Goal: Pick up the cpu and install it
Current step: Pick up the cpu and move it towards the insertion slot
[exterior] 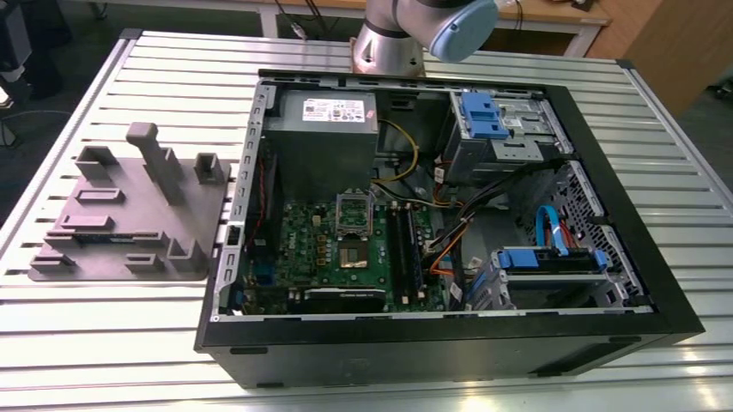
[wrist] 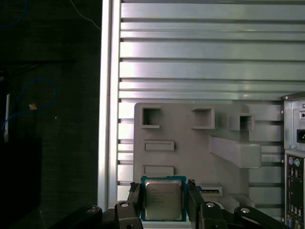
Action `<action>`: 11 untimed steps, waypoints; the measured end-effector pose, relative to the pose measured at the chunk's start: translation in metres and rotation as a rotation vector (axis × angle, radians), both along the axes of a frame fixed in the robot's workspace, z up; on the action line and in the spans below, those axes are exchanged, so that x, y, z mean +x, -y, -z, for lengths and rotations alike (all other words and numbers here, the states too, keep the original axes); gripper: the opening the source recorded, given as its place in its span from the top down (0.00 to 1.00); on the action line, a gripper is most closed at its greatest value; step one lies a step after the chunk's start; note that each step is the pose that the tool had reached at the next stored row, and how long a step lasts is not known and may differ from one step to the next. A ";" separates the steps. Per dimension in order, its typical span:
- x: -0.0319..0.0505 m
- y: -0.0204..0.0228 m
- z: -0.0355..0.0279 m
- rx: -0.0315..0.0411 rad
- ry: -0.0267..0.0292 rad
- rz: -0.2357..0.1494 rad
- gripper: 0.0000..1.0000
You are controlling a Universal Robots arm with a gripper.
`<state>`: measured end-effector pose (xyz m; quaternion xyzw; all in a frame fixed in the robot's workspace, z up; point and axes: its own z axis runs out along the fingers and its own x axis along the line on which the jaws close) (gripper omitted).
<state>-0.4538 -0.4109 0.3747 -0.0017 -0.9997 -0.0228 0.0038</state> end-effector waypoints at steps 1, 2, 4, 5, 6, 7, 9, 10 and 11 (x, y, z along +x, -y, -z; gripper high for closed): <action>0.0003 0.0000 0.0000 -0.0001 -0.0001 0.000 0.53; 0.0008 0.0000 -0.0001 -0.0001 -0.0001 0.000 0.53; 0.0012 0.0000 0.0000 0.0000 0.0000 0.000 0.53; 0.0013 0.0000 0.0000 -0.0001 -0.0001 0.000 0.53; 0.0015 0.0001 0.0000 -0.0001 -0.0001 0.000 0.53; 0.0019 0.0000 -0.0001 -0.0001 -0.0001 0.000 0.53; 0.0028 0.0000 0.0000 -0.0001 -0.0001 0.000 0.53; 0.0034 0.0001 -0.0001 -0.0001 -0.0002 0.000 0.53; 0.0042 0.0000 -0.0001 -0.0001 -0.0001 0.000 0.53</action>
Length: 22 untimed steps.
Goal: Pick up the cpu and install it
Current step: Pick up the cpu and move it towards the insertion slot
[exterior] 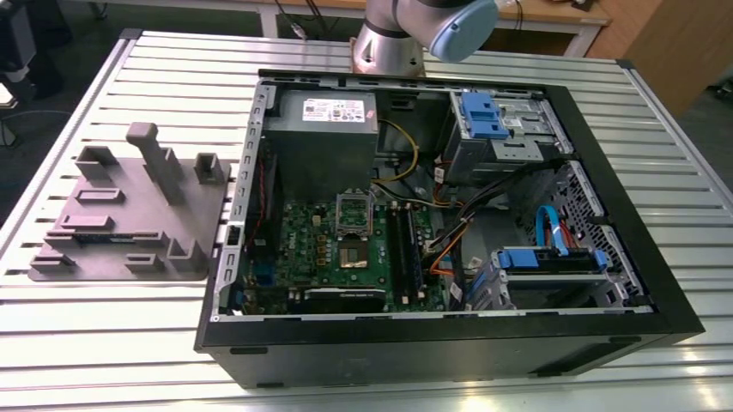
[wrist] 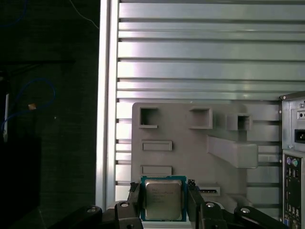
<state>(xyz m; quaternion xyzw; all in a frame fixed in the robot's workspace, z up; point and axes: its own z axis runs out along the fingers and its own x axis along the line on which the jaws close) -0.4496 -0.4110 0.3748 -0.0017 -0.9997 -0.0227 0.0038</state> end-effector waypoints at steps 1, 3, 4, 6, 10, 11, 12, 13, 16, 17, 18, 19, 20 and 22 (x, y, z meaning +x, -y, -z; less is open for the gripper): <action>0.0007 0.0000 0.0000 0.0000 0.0000 0.000 0.53; 0.0023 0.0000 0.0000 0.0000 0.0000 0.000 0.53; 0.0029 0.0000 0.0000 0.0000 0.0000 0.000 0.53; 0.0043 0.0000 0.0000 0.0000 -0.0001 0.000 0.53; 0.0067 0.0000 0.0000 0.0000 0.0000 0.000 0.53; 0.0072 0.0000 0.0000 0.0000 0.0000 0.000 0.53; 0.0076 0.0000 0.0000 0.0000 0.0000 0.000 0.53; 0.0079 0.0000 0.0000 0.0000 0.0001 0.000 0.53; 0.0088 0.0000 0.0000 0.0000 0.0000 0.000 0.53; 0.0091 0.0000 0.0001 0.0001 0.0001 0.000 0.53; 0.0094 0.0000 0.0000 0.0000 0.0000 0.000 0.53; 0.0096 0.0000 0.0000 0.0000 0.0000 0.000 0.53; 0.0099 0.0000 0.0000 0.0000 -0.0001 0.000 0.53; 0.0104 0.0000 0.0000 0.0000 0.0000 0.000 0.53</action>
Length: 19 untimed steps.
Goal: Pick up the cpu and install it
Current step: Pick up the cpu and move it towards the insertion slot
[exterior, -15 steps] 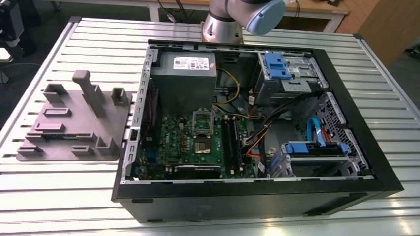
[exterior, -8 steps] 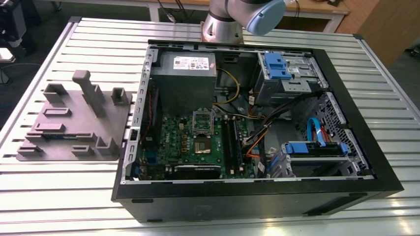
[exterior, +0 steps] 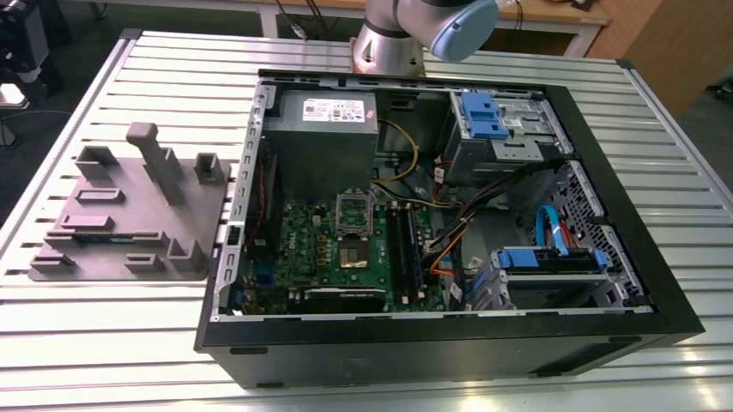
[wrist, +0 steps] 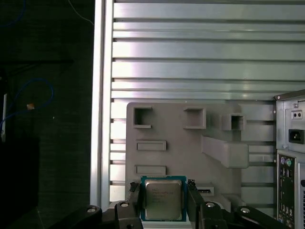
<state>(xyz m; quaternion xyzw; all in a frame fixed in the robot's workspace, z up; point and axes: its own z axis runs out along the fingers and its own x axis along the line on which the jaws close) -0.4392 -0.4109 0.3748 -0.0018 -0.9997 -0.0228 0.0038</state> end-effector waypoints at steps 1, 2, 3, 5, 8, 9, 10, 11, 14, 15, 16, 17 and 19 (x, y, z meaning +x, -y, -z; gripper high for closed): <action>0.0003 0.0000 0.0000 0.0001 0.0001 0.000 0.53; 0.0005 0.0000 0.0000 0.0000 0.0000 0.000 0.53; 0.0008 0.0000 0.0000 0.0000 0.0000 0.000 0.53; 0.0014 0.0000 0.0000 0.0001 0.0001 0.000 0.53; 0.0024 0.0000 0.0000 0.0000 0.0000 0.000 0.53; 0.0027 0.0000 0.0000 0.0000 0.0000 0.000 0.53; 0.0030 0.0000 0.0000 0.0000 0.0000 0.000 0.53; 0.0033 0.0000 0.0000 0.0000 0.0000 0.000 0.53; 0.0042 0.0000 0.0000 0.0000 0.0000 0.000 0.53; 0.0045 0.0000 0.0000 0.0000 0.0000 0.000 0.53; 0.0047 0.0000 0.0000 0.0000 0.0000 0.000 0.53; 0.0050 0.0000 0.0000 0.0000 0.0000 0.000 0.53; 0.0054 0.0000 0.0000 0.0000 0.0000 0.000 0.53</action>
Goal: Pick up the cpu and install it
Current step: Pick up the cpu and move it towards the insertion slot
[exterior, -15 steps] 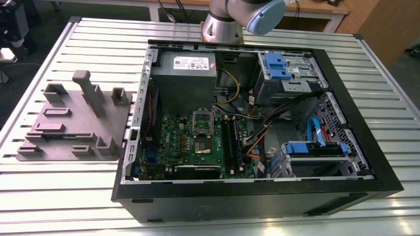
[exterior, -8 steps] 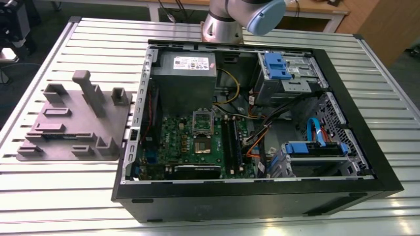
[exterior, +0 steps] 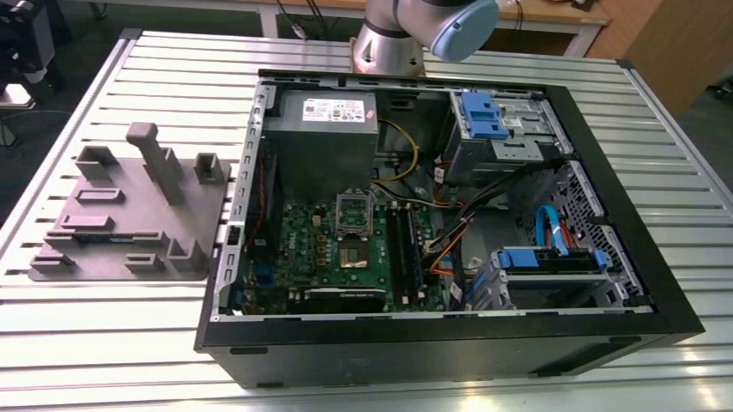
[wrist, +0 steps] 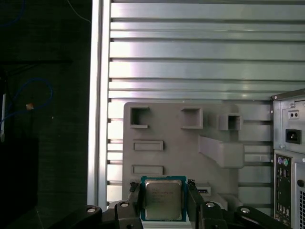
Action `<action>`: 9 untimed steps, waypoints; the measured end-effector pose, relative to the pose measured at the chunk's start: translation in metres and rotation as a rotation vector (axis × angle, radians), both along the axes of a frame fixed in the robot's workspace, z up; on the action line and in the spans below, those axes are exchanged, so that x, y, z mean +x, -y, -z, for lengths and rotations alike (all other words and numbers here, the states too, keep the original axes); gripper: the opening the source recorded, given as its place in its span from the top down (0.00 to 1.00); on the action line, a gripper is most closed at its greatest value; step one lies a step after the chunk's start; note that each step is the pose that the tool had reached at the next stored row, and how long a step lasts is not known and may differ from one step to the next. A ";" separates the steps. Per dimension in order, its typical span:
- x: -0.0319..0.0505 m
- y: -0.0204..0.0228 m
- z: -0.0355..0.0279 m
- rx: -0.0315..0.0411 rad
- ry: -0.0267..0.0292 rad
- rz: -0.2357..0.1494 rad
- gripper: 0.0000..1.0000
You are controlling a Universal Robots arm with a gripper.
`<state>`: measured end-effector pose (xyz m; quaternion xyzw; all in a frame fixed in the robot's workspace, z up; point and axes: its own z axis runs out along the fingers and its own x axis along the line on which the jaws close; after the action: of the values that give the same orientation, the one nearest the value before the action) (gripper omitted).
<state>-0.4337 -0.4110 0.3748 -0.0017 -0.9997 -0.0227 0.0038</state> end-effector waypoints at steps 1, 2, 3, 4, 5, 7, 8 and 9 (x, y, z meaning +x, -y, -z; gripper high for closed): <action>0.0003 0.0000 0.0000 0.0000 0.0000 0.000 0.53; 0.0005 0.0000 0.0000 0.0000 0.0001 0.000 0.53; 0.0007 0.0000 0.0001 0.0000 0.0001 0.000 0.53; 0.0010 0.0000 0.0000 0.0000 0.0000 0.000 0.53; 0.0012 0.0000 0.0000 0.0000 0.0000 0.000 0.53; 0.0017 0.0000 0.0000 0.0000 0.0001 0.000 0.53; 0.0020 0.0000 0.0000 0.0001 0.0000 0.000 0.53; 0.0022 0.0000 0.0000 0.0000 0.0000 0.000 0.53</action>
<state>-0.4315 -0.4109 0.3748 -0.0018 -0.9997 -0.0227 0.0038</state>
